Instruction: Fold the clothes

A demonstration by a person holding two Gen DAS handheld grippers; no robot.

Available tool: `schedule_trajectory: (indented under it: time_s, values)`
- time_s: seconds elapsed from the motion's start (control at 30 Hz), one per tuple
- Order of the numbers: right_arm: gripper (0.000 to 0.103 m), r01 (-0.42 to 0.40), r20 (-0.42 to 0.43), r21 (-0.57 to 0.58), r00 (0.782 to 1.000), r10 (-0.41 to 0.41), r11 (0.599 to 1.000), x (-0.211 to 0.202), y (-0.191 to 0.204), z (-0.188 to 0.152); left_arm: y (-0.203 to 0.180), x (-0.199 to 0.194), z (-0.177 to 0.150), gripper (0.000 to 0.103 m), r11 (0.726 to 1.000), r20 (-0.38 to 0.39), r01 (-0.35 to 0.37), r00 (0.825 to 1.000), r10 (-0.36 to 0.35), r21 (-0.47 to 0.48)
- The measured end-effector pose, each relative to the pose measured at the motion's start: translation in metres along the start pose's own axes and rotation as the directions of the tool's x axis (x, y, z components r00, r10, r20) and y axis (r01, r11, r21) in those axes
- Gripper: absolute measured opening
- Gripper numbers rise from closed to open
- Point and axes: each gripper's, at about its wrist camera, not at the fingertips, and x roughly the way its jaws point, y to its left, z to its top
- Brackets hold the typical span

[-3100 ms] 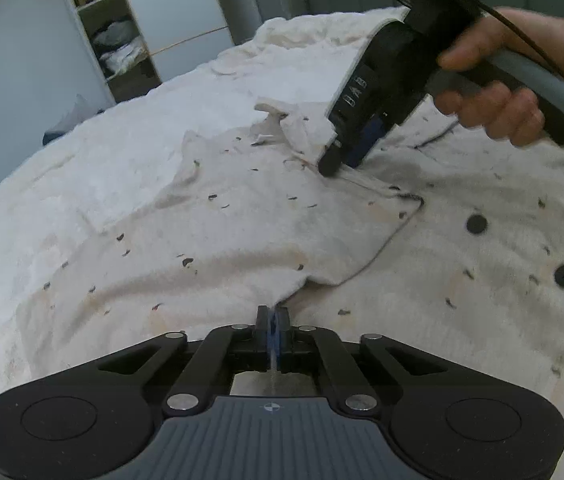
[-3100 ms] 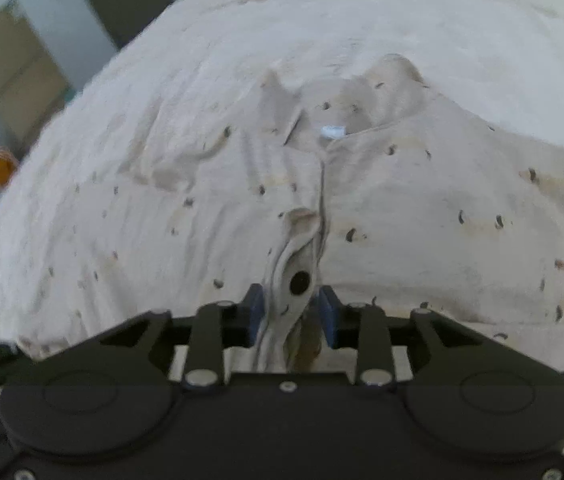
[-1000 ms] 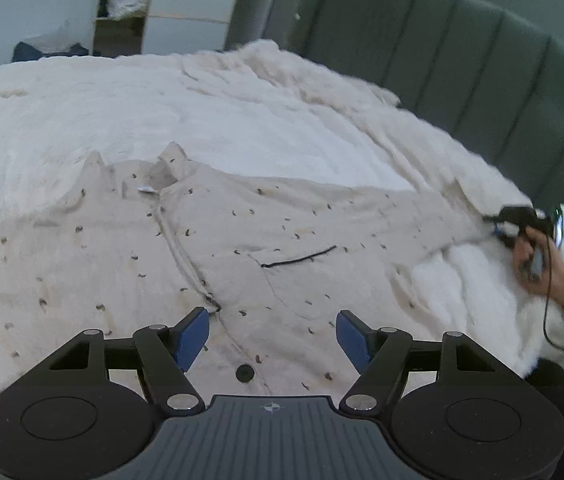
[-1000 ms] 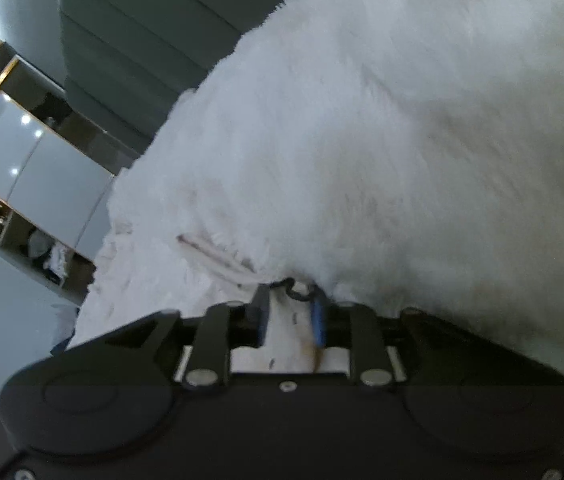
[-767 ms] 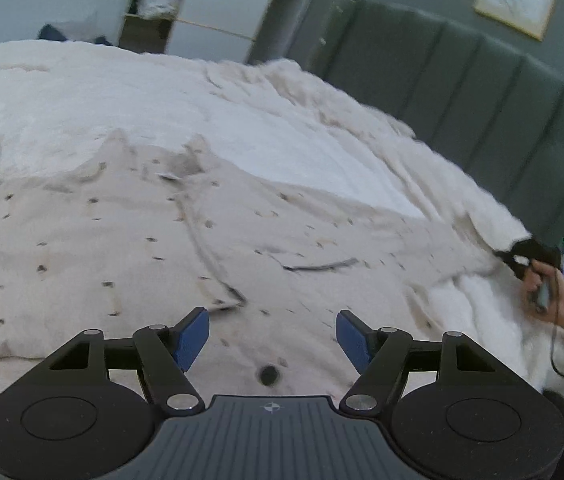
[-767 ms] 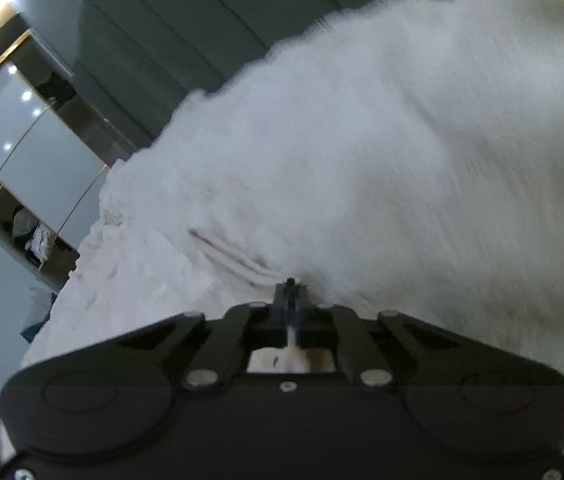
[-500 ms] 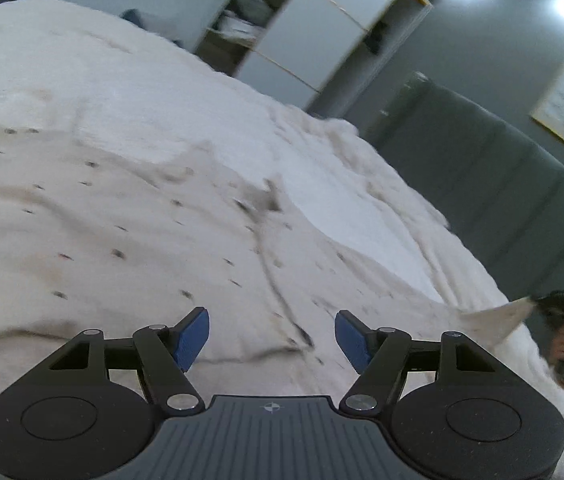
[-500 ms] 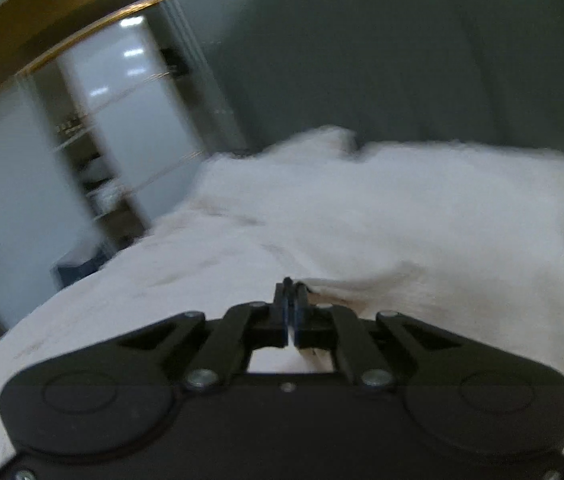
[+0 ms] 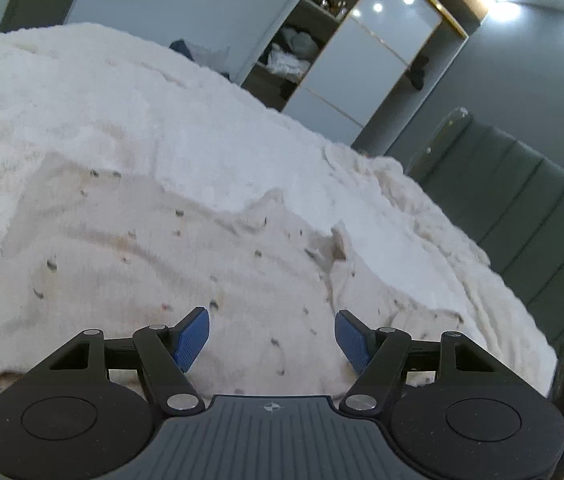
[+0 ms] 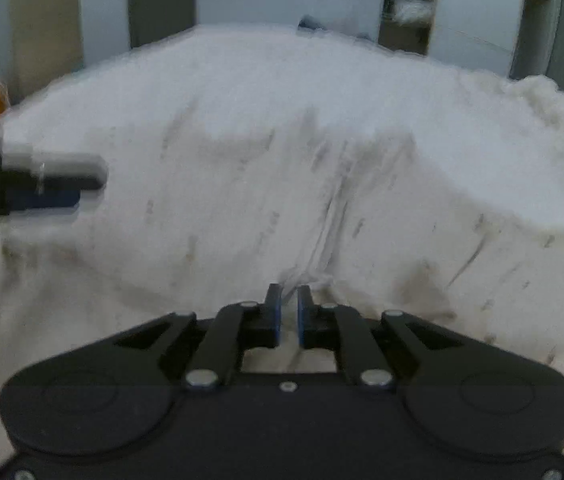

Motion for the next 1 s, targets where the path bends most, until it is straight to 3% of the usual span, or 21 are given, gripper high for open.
schedule_trajectory:
  time_s: [0.07,0.23,0.27,0.33,0.4,0.43,0.5,0.6,0.67,0.73,0.77,0.8,0.9,1.0]
  values:
    - [0.037,-0.052,0.048,0.036,0.998,0.050,0.998,-0.031,-0.022,-0.008,-0.011,0.005,-0.002,0.064,0.998,-0.020,0.021,1.000,-0.019,0.065]
    - [0.038,-0.043,0.091,0.064,0.995,0.037,0.997,-0.095,-0.085,-0.035,-0.046,0.019,-0.009,0.064,0.965,-0.075,0.070,0.996,-0.053,0.254]
    - [0.038,-0.039,0.105,0.099,0.994,0.029,0.994,-0.109,-0.108,-0.047,-0.076,0.028,-0.014,0.064,0.908,-0.088,0.057,0.996,-0.022,0.416]
    - [0.039,-0.014,0.133,0.188,0.991,-0.012,0.982,-0.122,-0.154,-0.071,-0.112,0.043,-0.022,0.064,0.821,-0.136,0.105,0.990,-0.034,0.561]
    - [0.039,0.004,0.146,0.277,0.988,-0.046,0.961,-0.125,-0.188,-0.088,-0.134,0.056,-0.028,0.064,0.781,-0.175,0.139,0.984,-0.038,0.609]
    - [0.039,0.004,0.157,0.331,0.986,-0.059,0.944,-0.132,-0.199,-0.100,-0.152,0.067,-0.032,0.064,0.760,-0.219,0.178,0.975,-0.048,0.625]
    - [0.039,-0.020,0.185,0.433,0.980,-0.067,0.901,-0.134,-0.216,-0.120,-0.184,0.094,-0.044,0.065,0.744,-0.312,0.251,0.948,-0.061,0.619]
    - [0.039,-0.034,0.214,0.443,0.974,-0.069,0.896,-0.134,-0.223,-0.127,-0.199,0.122,-0.055,0.065,0.762,-0.349,0.244,0.937,-0.024,0.600]
    - [0.041,-0.054,0.260,0.424,0.963,-0.064,0.904,-0.140,-0.224,-0.125,-0.204,0.148,-0.061,0.057,0.817,-0.346,0.167,0.937,0.043,0.552]
    - [0.042,-0.115,0.309,0.443,0.951,-0.031,0.889,-0.141,-0.229,-0.123,-0.204,0.157,-0.061,0.025,0.828,-0.344,0.120,0.934,0.093,0.548]
    - [0.042,-0.126,0.313,0.449,0.949,-0.024,0.884,-0.145,-0.231,-0.125,-0.205,0.164,-0.061,0.017,0.833,-0.342,0.084,0.930,0.131,0.546]
    - [0.042,-0.137,0.319,0.451,0.948,-0.016,0.882,-0.145,-0.234,-0.125,-0.205,0.170,-0.060,0.002,0.837,-0.343,0.055,0.925,0.162,0.545]
    - [0.042,-0.173,0.343,0.457,0.939,0.006,0.873,-0.147,-0.244,-0.126,-0.205,0.166,-0.041,0.002,0.837,-0.335,0.048,0.928,0.165,0.545]
    - [0.042,-0.213,0.366,0.474,0.930,0.029,0.855,-0.154,-0.251,-0.128,-0.197,0.163,0.025,0.002,0.848,-0.235,-0.040,0.953,0.192,0.529]
